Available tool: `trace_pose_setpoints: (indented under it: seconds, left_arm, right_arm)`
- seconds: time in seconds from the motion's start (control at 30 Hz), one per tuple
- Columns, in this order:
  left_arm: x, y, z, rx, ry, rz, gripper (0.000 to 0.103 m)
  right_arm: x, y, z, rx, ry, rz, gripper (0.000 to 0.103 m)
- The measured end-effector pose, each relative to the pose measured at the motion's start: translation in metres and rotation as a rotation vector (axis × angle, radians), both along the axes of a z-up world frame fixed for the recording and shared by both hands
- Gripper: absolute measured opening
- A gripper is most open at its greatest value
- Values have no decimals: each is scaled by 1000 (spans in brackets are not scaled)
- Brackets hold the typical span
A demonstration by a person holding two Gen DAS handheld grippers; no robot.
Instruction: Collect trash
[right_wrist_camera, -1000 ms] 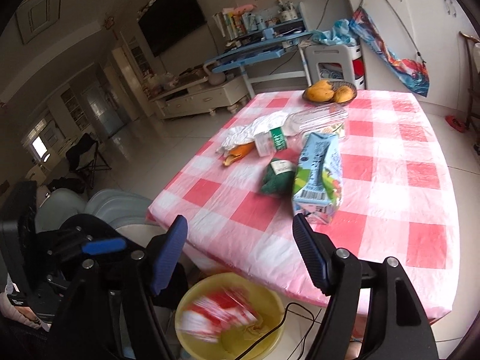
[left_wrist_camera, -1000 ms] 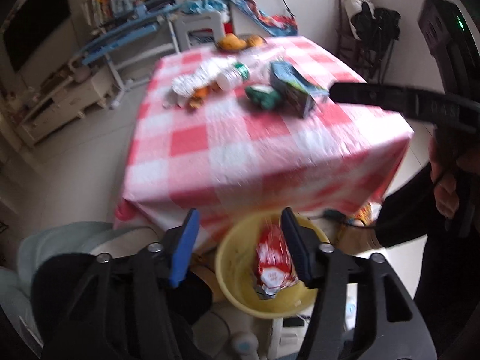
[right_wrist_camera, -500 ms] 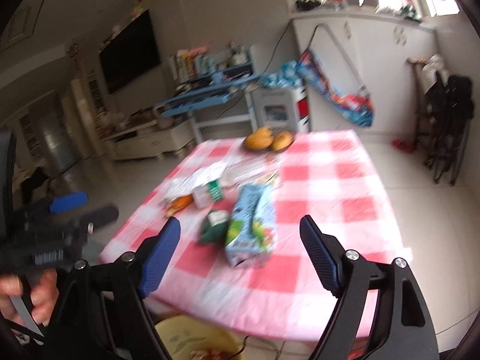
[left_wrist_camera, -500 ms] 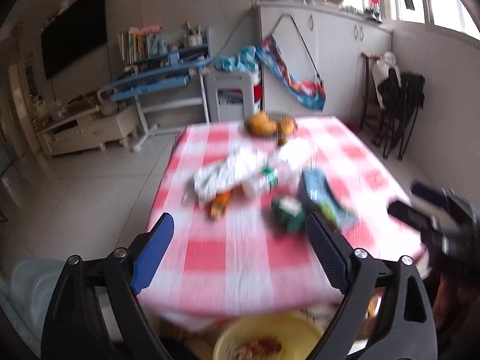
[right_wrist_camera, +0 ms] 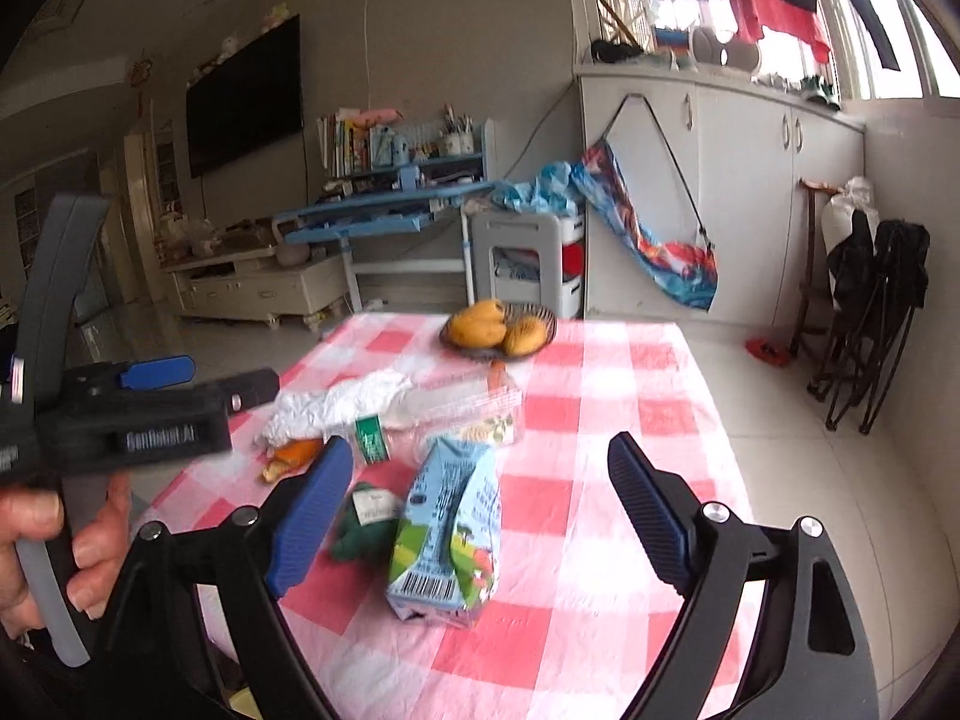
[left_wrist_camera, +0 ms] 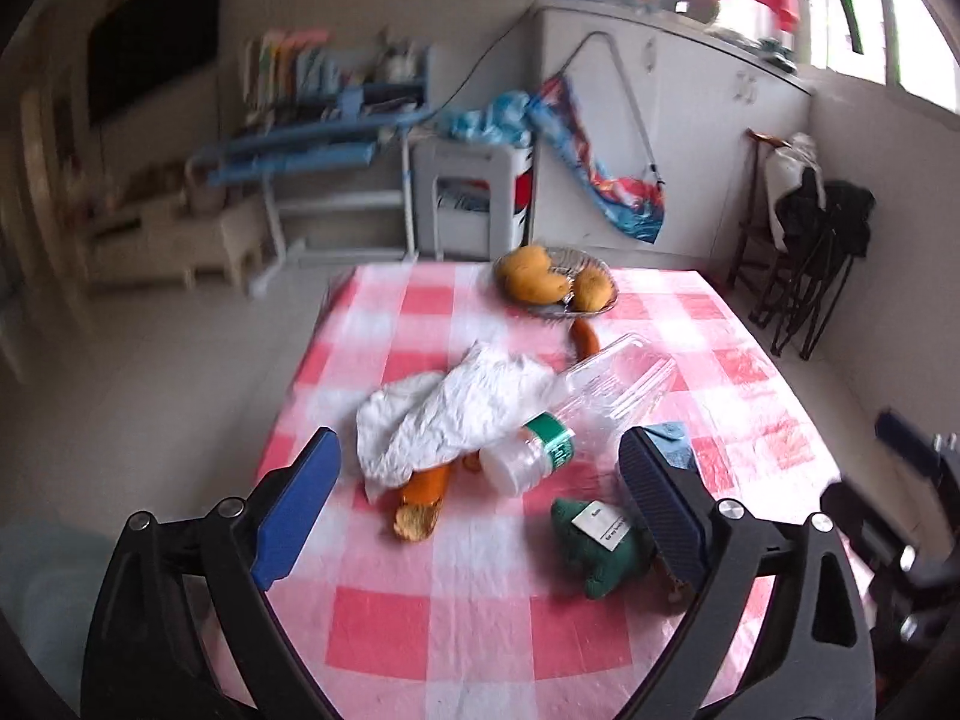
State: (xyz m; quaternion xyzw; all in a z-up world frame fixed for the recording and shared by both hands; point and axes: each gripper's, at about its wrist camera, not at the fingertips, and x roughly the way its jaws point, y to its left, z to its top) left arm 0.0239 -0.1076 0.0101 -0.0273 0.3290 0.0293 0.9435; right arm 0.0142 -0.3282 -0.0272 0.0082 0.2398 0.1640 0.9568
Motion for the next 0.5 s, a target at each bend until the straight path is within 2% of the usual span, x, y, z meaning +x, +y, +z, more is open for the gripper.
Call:
trace_pose_setpoints:
  seconds: [0.17, 0.5]
  left_arm:
    - [-2, 12, -5, -27, -5, 48, 94]
    - [-3, 8, -11, -11, 4, 37, 95]
  right_arm:
    - [-5, 5, -5, 18, 28, 17, 83]
    - [-8, 14, -4, 4, 28, 47, 85]
